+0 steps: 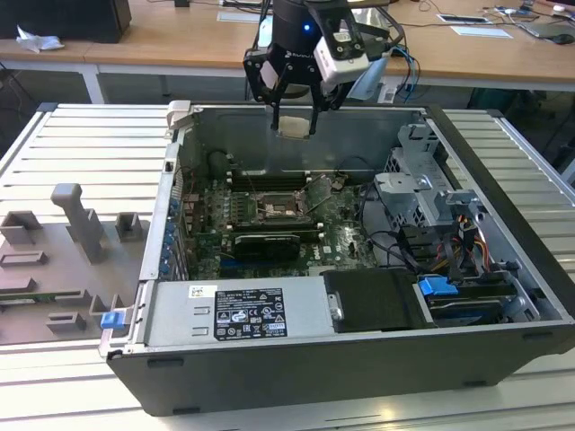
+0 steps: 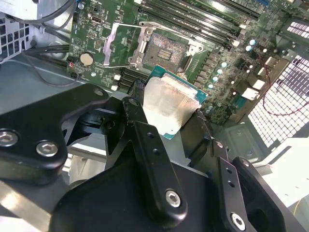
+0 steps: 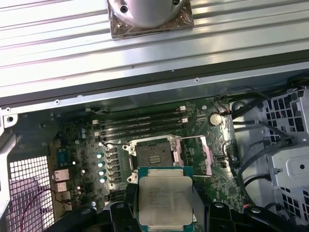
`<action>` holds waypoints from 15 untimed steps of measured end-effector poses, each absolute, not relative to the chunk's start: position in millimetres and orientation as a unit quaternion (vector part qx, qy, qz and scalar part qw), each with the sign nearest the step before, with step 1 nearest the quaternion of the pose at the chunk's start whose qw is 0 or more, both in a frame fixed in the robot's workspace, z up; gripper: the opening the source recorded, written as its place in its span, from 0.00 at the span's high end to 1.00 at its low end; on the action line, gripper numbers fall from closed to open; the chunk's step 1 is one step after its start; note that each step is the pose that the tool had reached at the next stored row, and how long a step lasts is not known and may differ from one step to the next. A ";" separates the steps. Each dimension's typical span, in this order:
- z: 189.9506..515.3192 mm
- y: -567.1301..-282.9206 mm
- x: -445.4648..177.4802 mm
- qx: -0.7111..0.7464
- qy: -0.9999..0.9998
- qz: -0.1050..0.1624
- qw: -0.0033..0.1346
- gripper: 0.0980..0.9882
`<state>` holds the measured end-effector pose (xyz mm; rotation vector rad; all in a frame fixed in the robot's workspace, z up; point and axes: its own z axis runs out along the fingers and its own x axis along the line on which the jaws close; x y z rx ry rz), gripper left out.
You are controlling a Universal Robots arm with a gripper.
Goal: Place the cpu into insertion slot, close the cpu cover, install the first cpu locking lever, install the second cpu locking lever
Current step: 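Place the cpu into insertion slot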
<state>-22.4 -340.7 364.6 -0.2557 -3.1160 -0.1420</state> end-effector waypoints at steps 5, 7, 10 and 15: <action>364.6 -340.7 -22.4 -0.090 -0.995 -0.045 0.006 0.50; 364.6 -340.7 -22.4 -0.093 -0.995 -0.045 0.005 0.50; 364.6 -340.7 -22.4 -0.097 -0.994 -0.045 0.005 0.50; 364.6 -340.7 -22.4 -0.104 -0.993 -0.045 0.005 0.50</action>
